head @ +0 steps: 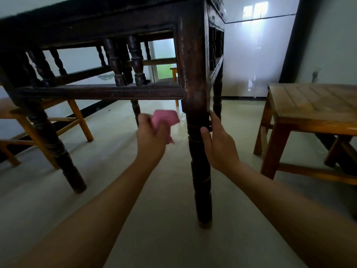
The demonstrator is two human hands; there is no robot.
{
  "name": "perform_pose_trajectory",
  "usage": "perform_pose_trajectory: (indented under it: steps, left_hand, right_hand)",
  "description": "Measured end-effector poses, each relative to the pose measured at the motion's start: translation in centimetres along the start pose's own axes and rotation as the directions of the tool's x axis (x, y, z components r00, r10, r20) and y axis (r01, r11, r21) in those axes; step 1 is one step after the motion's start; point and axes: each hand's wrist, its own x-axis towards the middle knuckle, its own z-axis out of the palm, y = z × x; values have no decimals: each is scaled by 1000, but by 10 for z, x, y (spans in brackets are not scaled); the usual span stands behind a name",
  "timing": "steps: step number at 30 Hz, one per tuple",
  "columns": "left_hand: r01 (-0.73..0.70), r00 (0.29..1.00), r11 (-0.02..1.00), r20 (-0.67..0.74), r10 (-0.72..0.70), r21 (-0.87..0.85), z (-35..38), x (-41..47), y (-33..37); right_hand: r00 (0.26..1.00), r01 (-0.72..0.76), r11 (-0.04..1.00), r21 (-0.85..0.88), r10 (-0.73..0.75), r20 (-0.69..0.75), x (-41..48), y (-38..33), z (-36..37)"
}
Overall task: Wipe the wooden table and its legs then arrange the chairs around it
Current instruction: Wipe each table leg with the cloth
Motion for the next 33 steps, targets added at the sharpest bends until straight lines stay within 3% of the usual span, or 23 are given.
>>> perform_pose_trajectory:
  steps: [1,3,5,7,10,12,14,16,18,21,23,25,28,30,31,32,33]
  left_hand:
    - [-70,998,997,-3,70,-26,8,1,6]
    - [-137,982,990,130,134,17,25,-10,2]
    - [-87,939,988,341,39,125,35,-33,-20]
    - [0,895,980,436,-89,200,29,-49,-42]
    - [91,962,991,249,-114,101,9,-31,-41]
    - [57,991,996,122,-49,-61,7,-6,-19]
    - [-14,995,993,97,26,-118,21,8,-3]
    - [-36,988,999,147,41,-37,39,-3,-3]
    - [-23,954,995,301,-6,95,41,-28,-27]
    - [-88,810,912,562,-169,401,12,-51,-69]
    - [-71,862,930,491,-124,361,1,-40,-72]
    - [-74,952,986,304,25,151,7,-18,-45]
    - [-215,974,974,94,208,67,35,-5,-11]
    - [-244,957,957,200,211,158,44,-28,-23]
    - [-285,914,912,371,165,295,44,-46,-38]
    - [-398,811,802,580,81,445,40,-65,-54]
    - [-497,712,686,702,-26,531,32,-78,-70]
  right_hand:
    - [1000,13,1000,-23,-14,-11,-2,5,1]
    - [999,46,999,-18,-46,-10,-7,12,3]
    - [998,63,998,2,-63,19,-13,18,5]
    - [996,61,998,6,-61,65,-19,23,2]
    - [988,81,997,17,-83,127,-18,29,-6]
    - [983,112,994,17,-113,147,-14,32,-8]
    - [981,133,991,22,-134,141,-13,34,-8]
    - [983,131,990,43,-136,125,-16,36,-5]
    - [987,90,994,66,-98,131,-24,38,-1]
    - [984,39,998,56,-48,169,-40,45,3]
    - [984,29,997,67,-40,171,-45,47,5]
    - [988,16,997,73,-27,152,-45,46,8]
    - [989,-10,997,73,-1,146,-46,45,11]
    - [989,-14,997,80,2,151,-47,46,11]
    - [988,-16,996,82,3,155,-48,47,10]
    - [988,-14,996,83,1,157,-48,48,9]
    - [988,-11,997,78,-1,157,-48,49,9]
